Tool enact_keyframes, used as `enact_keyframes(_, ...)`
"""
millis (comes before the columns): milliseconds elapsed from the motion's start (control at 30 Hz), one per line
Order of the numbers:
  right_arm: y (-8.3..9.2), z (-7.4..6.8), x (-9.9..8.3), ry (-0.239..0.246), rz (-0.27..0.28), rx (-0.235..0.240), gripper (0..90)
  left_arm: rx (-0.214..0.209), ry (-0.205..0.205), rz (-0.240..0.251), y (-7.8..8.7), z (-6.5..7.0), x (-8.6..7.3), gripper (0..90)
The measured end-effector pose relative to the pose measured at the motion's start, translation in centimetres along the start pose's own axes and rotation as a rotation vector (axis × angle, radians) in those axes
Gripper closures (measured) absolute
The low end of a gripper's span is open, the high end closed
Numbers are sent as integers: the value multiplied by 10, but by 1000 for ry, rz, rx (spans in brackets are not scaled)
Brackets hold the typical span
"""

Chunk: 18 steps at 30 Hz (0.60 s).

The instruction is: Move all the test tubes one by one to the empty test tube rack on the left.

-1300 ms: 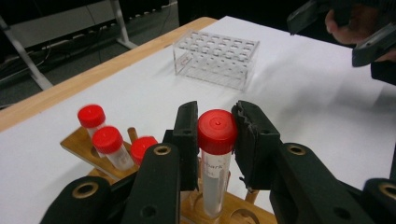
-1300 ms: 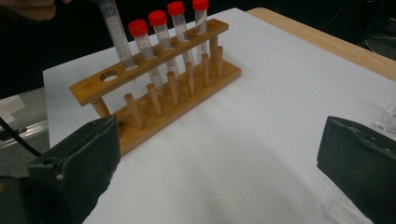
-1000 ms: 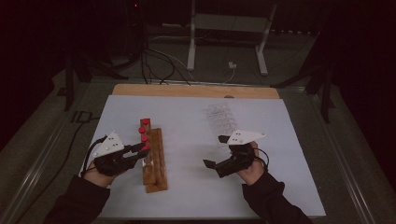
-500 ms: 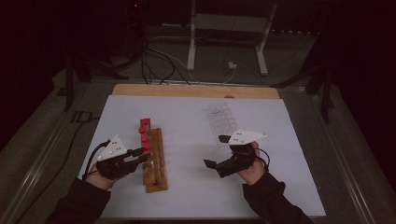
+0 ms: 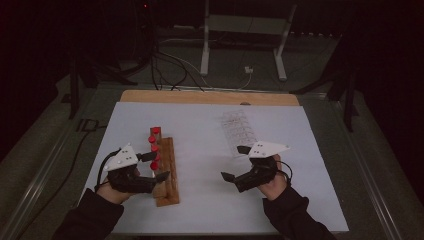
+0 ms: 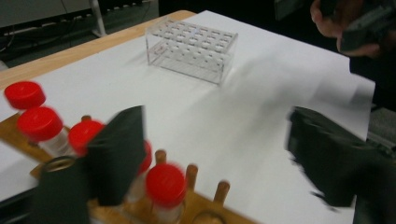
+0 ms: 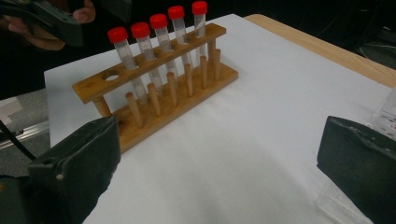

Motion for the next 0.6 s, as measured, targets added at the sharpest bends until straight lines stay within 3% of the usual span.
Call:
enact_keyframes(167, 5, 3, -9, -13, -1, -17, 0, -48, -16, 15, -12, 17, 6, 91)
enact_keyframes(267, 10, 7, -15, -21, -1, -33, 0, -110, -32, 32, -17, 32, 9, 18)
enact_keyframes(367, 14, 10, -21, -41, 8, -49, 0, -119, -58, 12, -23, 44, 8, 18)
enact_keyframes(600, 23, 18, -37, -57, 1, -92, 0, -163, -97, 25, -37, 75, 10, 18)
Point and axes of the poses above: each handheld gripper's, and its own axes: y roughly backward along the jaws, x roughly out of its top, z roughly to its right, the point moved 9 cm from there along -y, roughly forward along the jaws, and after that the axes turned 1 degree about -y, right-handed, at the moved point
